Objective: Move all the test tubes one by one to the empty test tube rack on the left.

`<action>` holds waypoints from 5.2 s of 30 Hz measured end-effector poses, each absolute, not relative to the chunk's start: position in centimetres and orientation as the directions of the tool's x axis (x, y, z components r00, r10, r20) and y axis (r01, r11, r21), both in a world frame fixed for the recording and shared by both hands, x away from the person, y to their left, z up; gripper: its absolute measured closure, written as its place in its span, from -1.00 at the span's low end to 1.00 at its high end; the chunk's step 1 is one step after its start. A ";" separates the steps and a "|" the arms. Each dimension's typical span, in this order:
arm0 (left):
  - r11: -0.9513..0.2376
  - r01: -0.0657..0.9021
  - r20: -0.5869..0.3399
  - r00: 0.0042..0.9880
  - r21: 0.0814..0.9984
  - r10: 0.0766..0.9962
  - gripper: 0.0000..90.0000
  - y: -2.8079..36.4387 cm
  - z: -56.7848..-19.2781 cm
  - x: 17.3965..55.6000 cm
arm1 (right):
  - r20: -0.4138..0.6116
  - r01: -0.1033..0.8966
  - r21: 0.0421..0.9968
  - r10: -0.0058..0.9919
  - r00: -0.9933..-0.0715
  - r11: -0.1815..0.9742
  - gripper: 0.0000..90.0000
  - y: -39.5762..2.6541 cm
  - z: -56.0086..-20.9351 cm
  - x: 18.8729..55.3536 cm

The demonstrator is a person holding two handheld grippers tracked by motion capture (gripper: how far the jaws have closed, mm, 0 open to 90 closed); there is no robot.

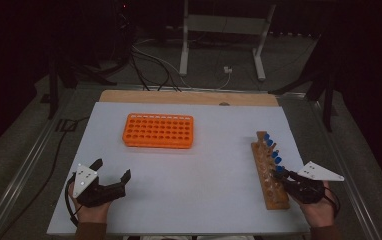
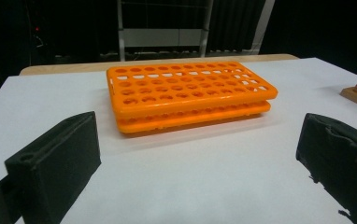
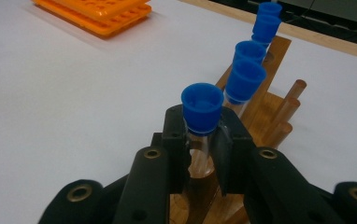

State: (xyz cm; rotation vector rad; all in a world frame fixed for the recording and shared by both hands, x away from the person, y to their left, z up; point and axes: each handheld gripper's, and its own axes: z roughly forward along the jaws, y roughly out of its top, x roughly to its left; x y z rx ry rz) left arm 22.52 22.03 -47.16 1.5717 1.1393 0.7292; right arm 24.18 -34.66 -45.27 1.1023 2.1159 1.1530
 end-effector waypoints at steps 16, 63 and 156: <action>-0.044 0.311 -0.088 0.397 0.949 0.914 -0.98 21.6 -47.5 22.8 | -0.019 0.370 0.888 0.826 -0.563 0.272 0.70 -35.2 -41.5 23.8; -0.193 0.276 -0.109 0.792 0.942 0.601 -0.58 0.4 -44.4 30.7 | 0.077 0.355 0.898 0.701 -0.709 0.260 0.70 -25.1 -39.7 29.7; -0.255 0.393 -0.037 0.602 0.883 0.798 0.74 5.1 -49.3 39.2 | 0.051 0.336 0.932 0.867 -0.495 0.137 -0.96 -33.7 -39.8 26.1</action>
